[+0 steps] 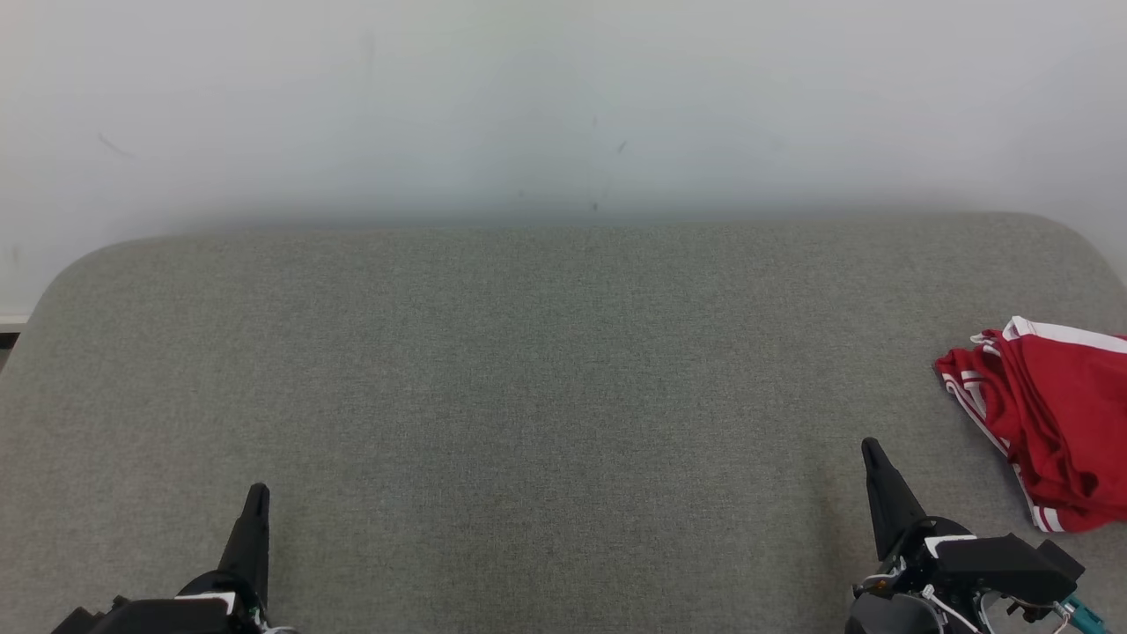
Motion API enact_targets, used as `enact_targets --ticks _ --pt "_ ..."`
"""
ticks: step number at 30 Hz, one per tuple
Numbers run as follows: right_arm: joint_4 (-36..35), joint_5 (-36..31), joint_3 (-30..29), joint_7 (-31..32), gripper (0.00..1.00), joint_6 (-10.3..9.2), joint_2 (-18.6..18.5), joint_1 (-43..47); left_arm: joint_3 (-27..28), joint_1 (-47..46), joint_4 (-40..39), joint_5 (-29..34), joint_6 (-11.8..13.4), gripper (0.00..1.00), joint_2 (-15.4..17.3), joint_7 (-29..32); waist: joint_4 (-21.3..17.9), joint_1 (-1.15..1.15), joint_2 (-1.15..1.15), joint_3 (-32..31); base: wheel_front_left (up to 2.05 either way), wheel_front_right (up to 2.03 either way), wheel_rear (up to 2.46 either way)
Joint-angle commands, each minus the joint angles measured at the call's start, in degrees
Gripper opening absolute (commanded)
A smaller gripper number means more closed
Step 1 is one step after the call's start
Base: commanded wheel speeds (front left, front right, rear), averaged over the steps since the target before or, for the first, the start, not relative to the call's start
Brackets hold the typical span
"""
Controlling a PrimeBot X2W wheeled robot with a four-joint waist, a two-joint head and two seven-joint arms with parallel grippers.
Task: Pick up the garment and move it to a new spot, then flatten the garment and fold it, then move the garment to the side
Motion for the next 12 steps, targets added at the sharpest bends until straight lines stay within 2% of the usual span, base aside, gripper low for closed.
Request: enact_targets --ticks 1,12 --pt "-0.1 0.1 0.0 0.1 0.0 0.04 0.2 -0.2 0.2 -0.4 0.0 -0.3 -0.2 0.0 0.1 0.0 0.0 0.0 0.0 0.0 0.0 0.0 0.0" --pt "-0.1 0.1 0.0 0.1 0.0 0.04 0.2 -0.2 0.1 -0.4 0.0 -0.3 -0.2 0.0 0.1 0.0 0.0 0.0 0.0 0.0 0.0 0.0 0.0"
